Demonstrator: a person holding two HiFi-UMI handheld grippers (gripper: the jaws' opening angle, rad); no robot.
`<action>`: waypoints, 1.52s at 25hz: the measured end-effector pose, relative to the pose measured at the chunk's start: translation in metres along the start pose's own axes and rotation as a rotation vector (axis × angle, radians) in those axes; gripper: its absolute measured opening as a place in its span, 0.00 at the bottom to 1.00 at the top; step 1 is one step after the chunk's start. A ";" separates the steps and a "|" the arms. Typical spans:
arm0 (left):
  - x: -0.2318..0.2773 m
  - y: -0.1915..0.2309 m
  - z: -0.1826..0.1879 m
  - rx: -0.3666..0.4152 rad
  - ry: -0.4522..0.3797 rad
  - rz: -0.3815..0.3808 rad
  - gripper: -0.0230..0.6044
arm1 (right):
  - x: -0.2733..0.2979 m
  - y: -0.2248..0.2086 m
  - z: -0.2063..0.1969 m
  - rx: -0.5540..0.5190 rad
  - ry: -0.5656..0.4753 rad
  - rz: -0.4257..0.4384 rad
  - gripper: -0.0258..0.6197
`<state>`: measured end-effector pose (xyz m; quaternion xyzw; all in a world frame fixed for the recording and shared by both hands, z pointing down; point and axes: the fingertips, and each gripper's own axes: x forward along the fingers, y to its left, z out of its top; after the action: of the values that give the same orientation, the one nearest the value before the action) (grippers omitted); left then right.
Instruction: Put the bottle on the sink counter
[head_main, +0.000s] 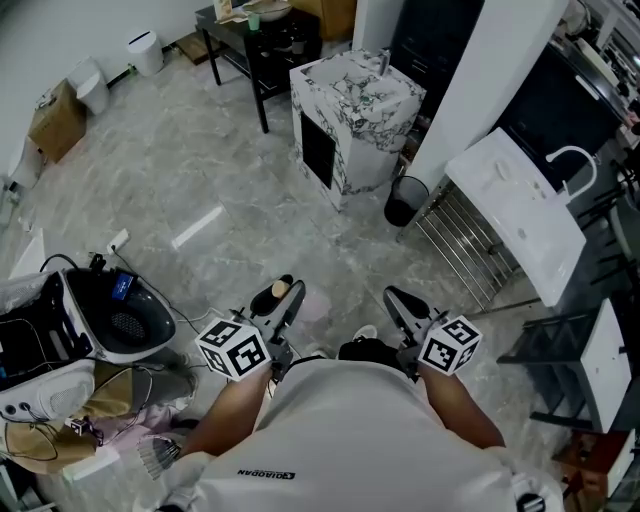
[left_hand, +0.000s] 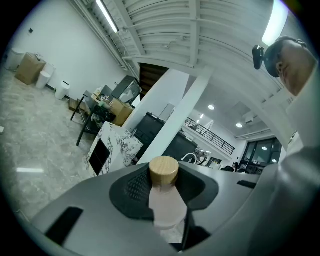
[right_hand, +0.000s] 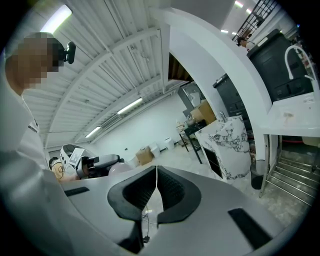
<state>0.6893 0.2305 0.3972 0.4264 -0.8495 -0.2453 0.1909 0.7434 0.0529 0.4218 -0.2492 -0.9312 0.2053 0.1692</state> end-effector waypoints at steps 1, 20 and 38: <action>0.002 0.003 0.002 -0.003 -0.002 0.002 0.25 | 0.003 -0.002 0.002 0.002 0.000 0.001 0.10; 0.068 0.073 0.050 -0.085 -0.035 0.080 0.25 | 0.108 -0.070 0.054 0.026 0.023 0.061 0.10; 0.226 0.143 0.151 -0.064 -0.061 0.117 0.25 | 0.235 -0.189 0.154 -0.008 0.051 0.116 0.10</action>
<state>0.3917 0.1577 0.3841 0.3622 -0.8699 -0.2737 0.1927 0.4123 -0.0177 0.4277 -0.3084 -0.9114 0.2047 0.1795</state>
